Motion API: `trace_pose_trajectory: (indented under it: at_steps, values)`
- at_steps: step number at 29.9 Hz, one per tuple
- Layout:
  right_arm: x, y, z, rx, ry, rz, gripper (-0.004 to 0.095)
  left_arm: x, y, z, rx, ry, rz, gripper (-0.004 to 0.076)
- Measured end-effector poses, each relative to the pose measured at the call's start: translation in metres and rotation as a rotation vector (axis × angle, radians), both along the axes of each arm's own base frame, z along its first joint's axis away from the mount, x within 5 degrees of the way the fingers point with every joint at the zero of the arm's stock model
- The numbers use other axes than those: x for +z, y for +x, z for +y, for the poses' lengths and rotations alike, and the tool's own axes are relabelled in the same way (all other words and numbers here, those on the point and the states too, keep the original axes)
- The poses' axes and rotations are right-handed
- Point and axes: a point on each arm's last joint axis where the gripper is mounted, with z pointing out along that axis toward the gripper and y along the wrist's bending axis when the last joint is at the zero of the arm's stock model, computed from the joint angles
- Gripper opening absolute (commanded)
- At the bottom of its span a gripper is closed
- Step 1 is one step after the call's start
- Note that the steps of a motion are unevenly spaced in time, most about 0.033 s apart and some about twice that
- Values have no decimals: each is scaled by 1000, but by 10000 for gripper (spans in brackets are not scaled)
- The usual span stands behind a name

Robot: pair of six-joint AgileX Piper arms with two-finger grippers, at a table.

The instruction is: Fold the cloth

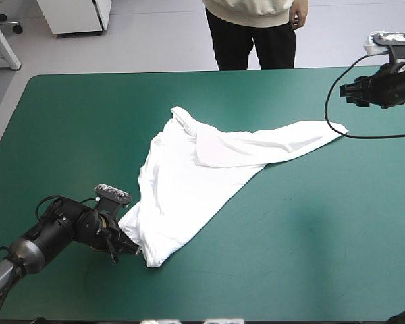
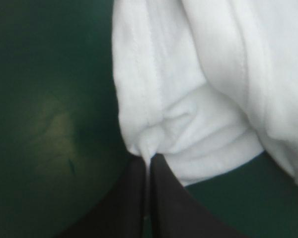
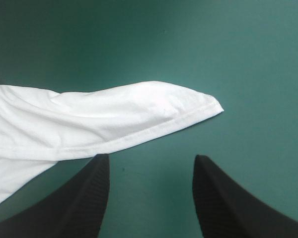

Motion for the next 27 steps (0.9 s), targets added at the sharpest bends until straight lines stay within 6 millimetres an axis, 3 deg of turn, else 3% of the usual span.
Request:
trace_pose_trajectory:
  at_steps: [5,13,22,25,27]
  values:
    - [-54,46,-11,-40,6,113,509,12,6,-2,4,-21,-56,-9]
    - [-130,98,-24,-91,-48,191,509,13,6,-2,5,-24,-58,-9]
    - [-202,129,-22,-85,-69,277,509,12,5,-4,17,-44,-40,-9]
    - [-221,134,-23,-89,-69,302,508,12,4,-4,18,-44,-36,-9]
    - [-222,136,-23,-92,-74,296,473,12,4,-4,18,-43,-34,-9]
